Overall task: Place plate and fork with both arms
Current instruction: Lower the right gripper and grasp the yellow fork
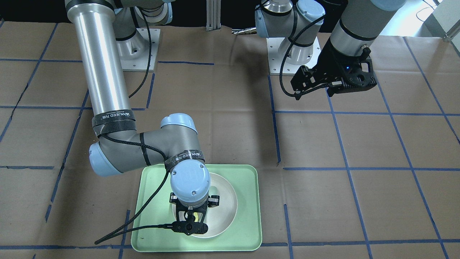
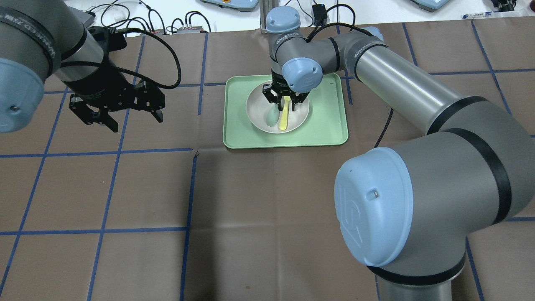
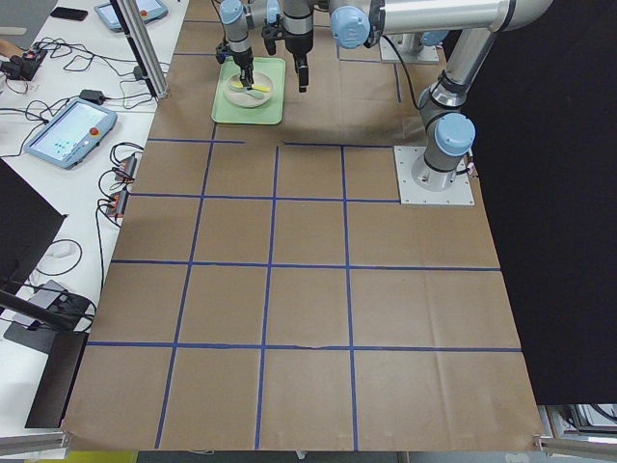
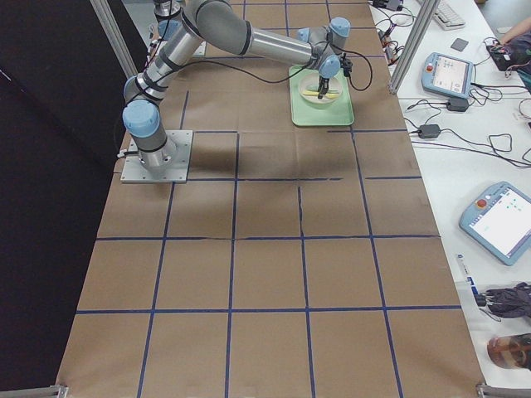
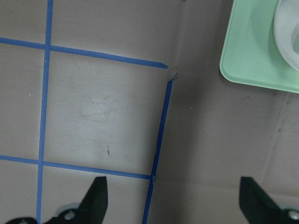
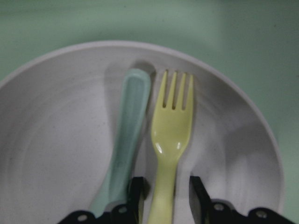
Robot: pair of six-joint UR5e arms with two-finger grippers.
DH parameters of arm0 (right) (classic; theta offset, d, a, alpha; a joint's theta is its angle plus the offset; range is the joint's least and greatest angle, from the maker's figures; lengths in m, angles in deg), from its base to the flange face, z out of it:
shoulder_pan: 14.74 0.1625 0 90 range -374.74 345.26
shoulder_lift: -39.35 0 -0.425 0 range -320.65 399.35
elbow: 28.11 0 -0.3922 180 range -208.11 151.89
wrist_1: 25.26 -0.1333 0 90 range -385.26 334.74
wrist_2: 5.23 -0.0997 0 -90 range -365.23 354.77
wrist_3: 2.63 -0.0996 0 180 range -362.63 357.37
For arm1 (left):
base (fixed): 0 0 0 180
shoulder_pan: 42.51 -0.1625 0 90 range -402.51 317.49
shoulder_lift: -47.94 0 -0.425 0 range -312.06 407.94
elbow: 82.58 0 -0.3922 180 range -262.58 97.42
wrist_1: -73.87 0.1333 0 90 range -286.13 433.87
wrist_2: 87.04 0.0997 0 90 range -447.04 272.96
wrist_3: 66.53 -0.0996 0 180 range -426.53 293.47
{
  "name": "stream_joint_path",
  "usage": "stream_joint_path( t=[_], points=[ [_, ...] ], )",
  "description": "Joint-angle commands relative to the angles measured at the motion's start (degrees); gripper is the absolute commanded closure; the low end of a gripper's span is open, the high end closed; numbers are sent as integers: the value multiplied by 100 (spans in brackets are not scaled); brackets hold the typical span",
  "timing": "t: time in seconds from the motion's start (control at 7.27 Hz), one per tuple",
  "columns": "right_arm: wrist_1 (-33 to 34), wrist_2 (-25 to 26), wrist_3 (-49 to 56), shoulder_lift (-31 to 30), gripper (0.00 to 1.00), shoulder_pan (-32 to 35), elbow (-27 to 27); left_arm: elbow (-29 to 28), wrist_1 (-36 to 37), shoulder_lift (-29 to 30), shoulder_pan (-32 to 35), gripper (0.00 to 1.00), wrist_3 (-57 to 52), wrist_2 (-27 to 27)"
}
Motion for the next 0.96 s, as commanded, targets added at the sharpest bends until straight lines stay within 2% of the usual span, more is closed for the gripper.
stream_joint_path(
  t=[0.0, 0.14, 0.28, 0.55, 0.83],
  points=[
    [7, -7, -73, -2, 84, 0, -24, 0, 25, -5, 0, 0, 2, -11],
    [7, -7, -90, -20, 93, 0, -50, 0, 25, -5, 0, 0, -7, -3],
    [7, -24, -143, -63, 96, 0, -77, 0, 34, -5, 0, 0, -7, -3],
    [-54, -68, -143, -361, 97, 0, -69, 0, 42, 4, 0, 0, -16, -3],
    [-441, -77, -100, -686, 97, 0, -16, 0, 42, 13, 0, 0, -24, -3]
  ],
)
